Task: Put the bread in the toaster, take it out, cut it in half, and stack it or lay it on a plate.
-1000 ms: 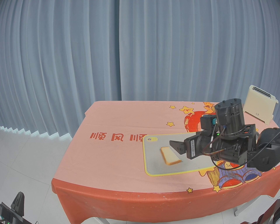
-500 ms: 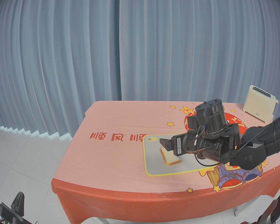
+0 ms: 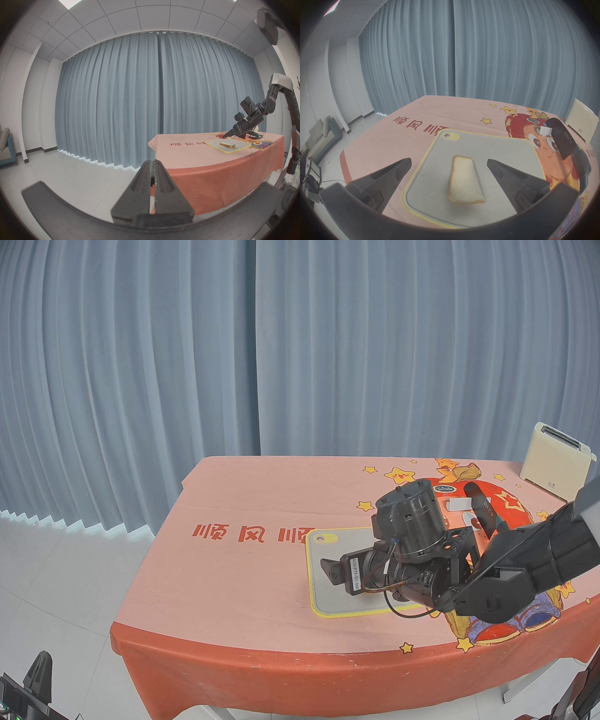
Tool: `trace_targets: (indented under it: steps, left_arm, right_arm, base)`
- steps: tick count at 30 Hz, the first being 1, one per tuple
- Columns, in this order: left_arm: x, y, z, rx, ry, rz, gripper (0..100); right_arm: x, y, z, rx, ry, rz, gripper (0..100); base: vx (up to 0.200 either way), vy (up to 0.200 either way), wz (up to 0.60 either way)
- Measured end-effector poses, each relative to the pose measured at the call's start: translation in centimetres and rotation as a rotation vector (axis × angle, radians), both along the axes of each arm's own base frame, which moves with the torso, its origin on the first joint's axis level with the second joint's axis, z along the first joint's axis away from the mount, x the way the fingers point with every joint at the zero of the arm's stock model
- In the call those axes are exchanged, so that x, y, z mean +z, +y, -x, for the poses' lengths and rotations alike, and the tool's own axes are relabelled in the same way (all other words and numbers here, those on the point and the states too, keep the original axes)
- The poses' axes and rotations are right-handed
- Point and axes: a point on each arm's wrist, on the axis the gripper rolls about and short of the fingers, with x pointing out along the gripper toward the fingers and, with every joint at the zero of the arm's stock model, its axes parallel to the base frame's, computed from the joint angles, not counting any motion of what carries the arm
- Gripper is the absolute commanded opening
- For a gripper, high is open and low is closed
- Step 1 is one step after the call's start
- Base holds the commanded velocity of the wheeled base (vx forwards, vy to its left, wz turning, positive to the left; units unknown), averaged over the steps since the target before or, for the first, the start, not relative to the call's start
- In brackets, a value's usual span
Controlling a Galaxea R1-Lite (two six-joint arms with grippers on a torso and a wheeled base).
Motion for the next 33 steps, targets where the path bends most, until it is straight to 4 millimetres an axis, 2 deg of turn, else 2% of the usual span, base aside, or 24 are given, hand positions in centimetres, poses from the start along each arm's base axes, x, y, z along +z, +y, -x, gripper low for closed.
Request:
trace_targets:
  steps: [8,33]
  left_arm:
    - [0.0,0.0,0.0,0.000,0.000,0.000,0]
    - [0.0,0.0,0.0,0.000,0.000,0.000,0]
  right_arm:
    - [-1.1,0.8,0.3,-0.003,0.024,-0.001,100]
    - [-2.0,1.7,0.3,-0.011,0.039,-0.009,100]
  base:
    - [0.000,0.000,0.00]
    - [0.000,0.000,0.00]
